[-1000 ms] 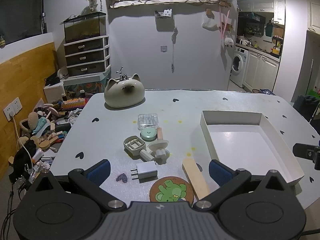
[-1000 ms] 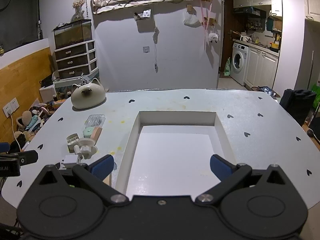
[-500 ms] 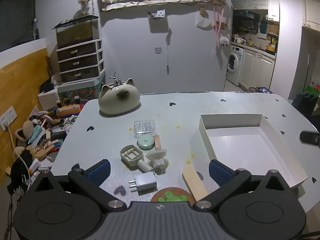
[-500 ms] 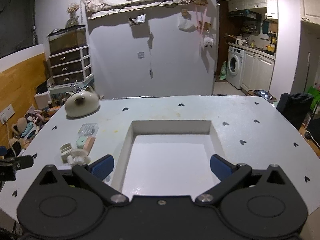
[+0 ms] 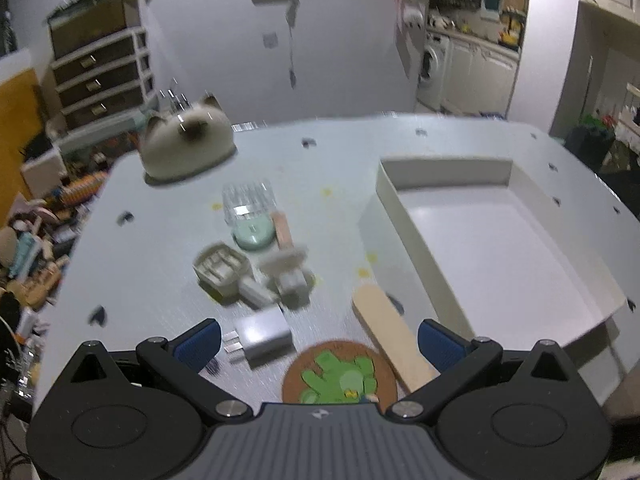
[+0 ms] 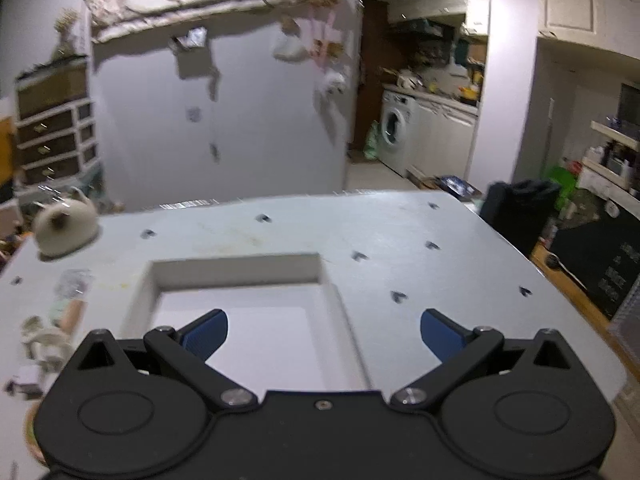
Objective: Organize rigid objects
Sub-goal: 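Move the left tool down to the cork elephant coaster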
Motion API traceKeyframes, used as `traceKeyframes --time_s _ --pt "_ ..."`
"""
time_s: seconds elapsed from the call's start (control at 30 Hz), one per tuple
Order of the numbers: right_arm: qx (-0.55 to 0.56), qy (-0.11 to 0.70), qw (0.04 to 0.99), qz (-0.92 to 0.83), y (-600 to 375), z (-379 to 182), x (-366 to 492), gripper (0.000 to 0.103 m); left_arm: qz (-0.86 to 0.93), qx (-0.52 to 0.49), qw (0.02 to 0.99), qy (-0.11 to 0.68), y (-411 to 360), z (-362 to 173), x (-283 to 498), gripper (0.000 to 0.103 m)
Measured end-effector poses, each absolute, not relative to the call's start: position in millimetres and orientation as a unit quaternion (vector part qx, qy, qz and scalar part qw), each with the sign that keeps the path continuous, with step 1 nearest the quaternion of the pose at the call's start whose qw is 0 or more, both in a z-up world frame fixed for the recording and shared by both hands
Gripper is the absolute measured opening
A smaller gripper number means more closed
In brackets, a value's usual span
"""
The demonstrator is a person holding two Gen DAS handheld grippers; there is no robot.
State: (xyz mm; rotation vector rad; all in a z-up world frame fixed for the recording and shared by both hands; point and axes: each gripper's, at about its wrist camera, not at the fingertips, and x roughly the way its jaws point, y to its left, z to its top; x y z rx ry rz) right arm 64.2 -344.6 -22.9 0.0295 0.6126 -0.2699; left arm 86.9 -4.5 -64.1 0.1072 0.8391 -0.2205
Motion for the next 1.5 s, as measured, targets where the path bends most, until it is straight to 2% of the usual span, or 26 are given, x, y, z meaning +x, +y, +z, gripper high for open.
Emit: traceKeyframes --time_s 0.2,0.27,0.33,0.47,0.6,0.7,0.77,1.37,1.5 --pt "0.033 0.364 0.922 -0.129 -375 -57 89 0.1 -0.116 0.045 0.877 0.464 -3 -105 93 0.103" --pt "0.04 0.383 0.916 -0.117 -382 -70 98 0.085 -0.114 0.048 0.869 0.479 -3 -115 93 0.103" --pt "0.042 0.399 0.91 -0.109 -389 -81 107 0.08 -0.11 0.051 0.861 0.494 -4 -123 92 0.103" --pt "0.036 0.431 0.896 -0.103 -397 -102 130 0.048 -0.106 0.057 0.849 0.515 -5 -138 94 0.103" --pt "0.03 0.462 0.882 -0.084 -403 -119 152 0.042 -0.11 0.068 0.844 0.521 -6 -147 95 0.103" --pt "0.029 0.474 0.877 -0.082 -406 -127 161 0.024 -0.116 0.073 0.841 0.524 -8 -152 98 0.103" --pt "0.031 0.475 0.875 -0.087 -407 -132 164 0.009 -0.123 0.067 0.837 0.529 -8 -153 101 0.103" --pt "0.019 0.521 0.851 -0.063 -410 -146 177 0.009 -0.137 0.103 0.833 0.526 -26 -157 127 0.103" --pt "0.02 0.523 0.85 -0.06 -411 -146 178 0.008 -0.137 0.098 0.837 0.521 -24 -157 130 0.099"
